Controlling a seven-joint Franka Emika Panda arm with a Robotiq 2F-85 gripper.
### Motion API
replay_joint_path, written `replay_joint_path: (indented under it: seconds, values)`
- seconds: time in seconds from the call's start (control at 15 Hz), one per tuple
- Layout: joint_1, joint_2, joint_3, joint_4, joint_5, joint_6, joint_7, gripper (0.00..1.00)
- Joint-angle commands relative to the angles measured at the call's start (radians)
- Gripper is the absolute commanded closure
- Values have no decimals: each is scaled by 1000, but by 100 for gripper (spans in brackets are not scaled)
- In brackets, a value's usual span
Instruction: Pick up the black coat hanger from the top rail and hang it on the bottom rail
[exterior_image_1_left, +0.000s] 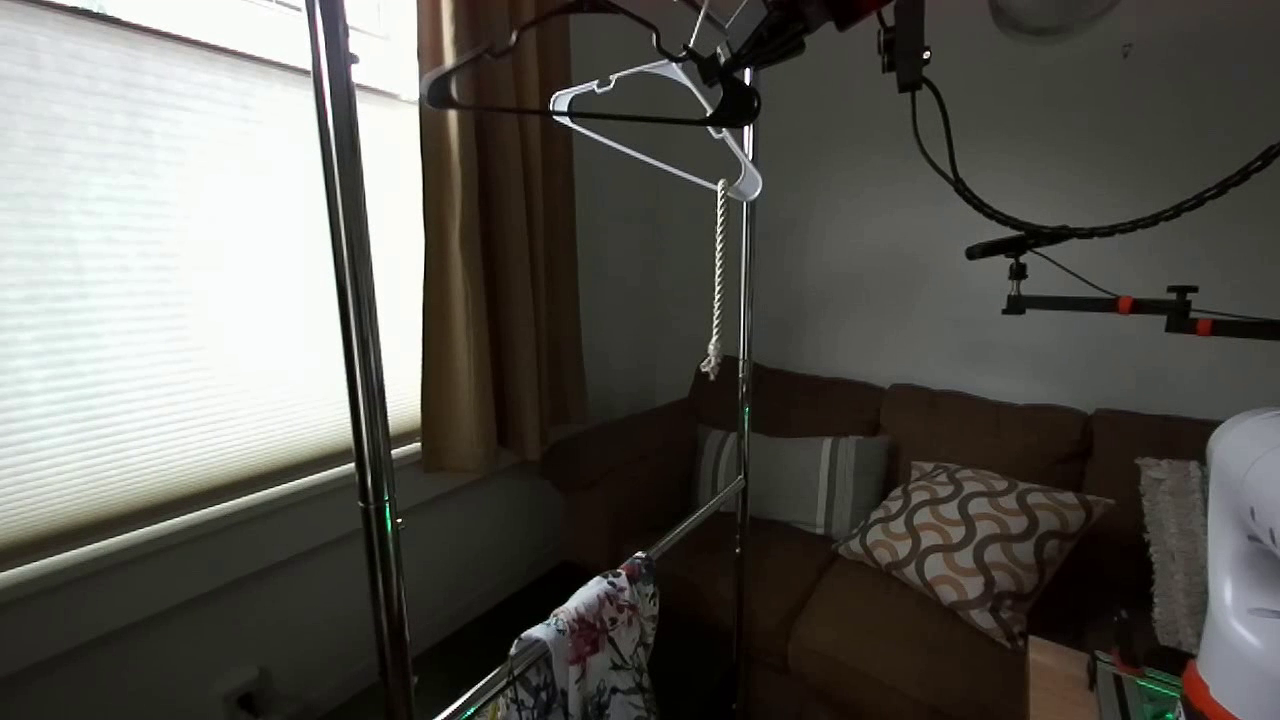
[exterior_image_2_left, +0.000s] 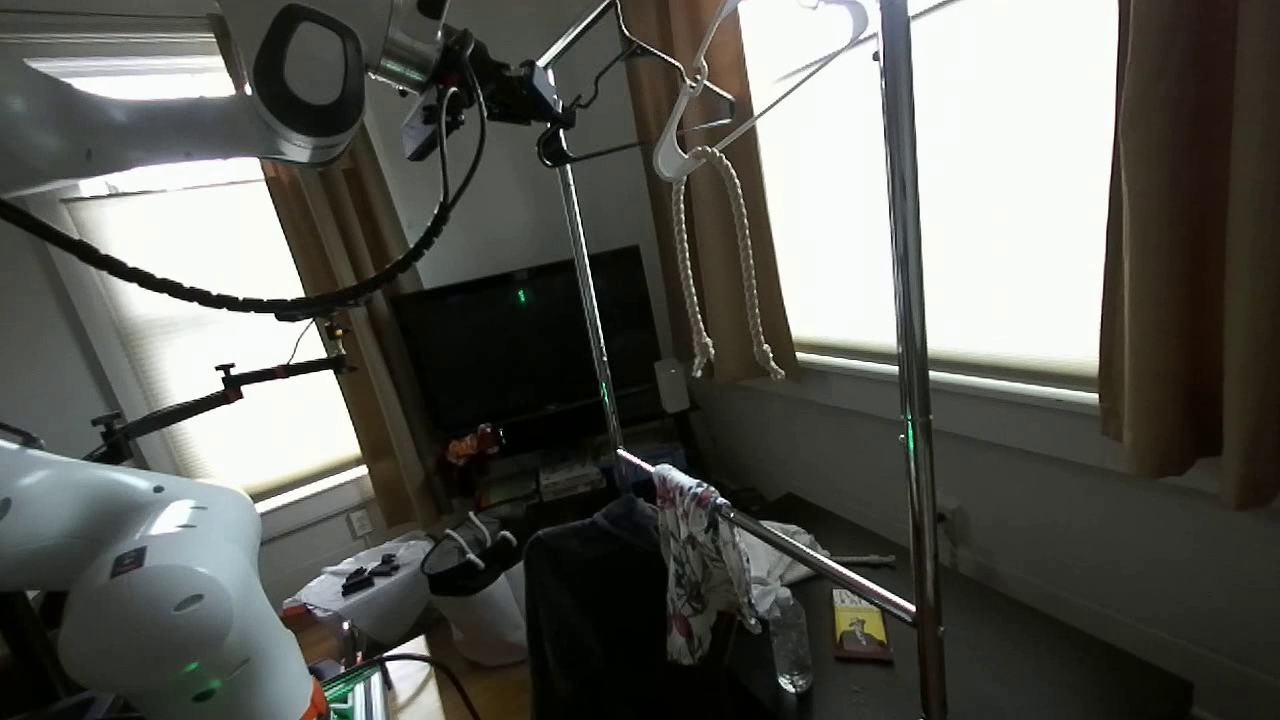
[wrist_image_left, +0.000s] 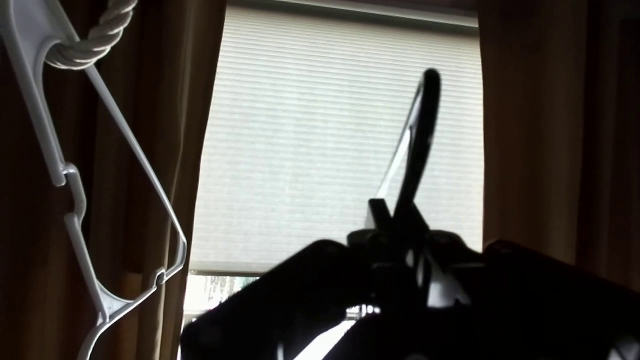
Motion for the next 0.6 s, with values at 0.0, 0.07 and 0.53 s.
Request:
replay_joint_path:
  seconds: [0.0, 0.07, 0.53]
  values:
    - [58, -37, -36, -27, 13, -20, -10, 98]
    - [90, -48, -54, -33, 33, -13, -23, 98]
    - [188, -173, -106, -117, 104, 140, -19, 98]
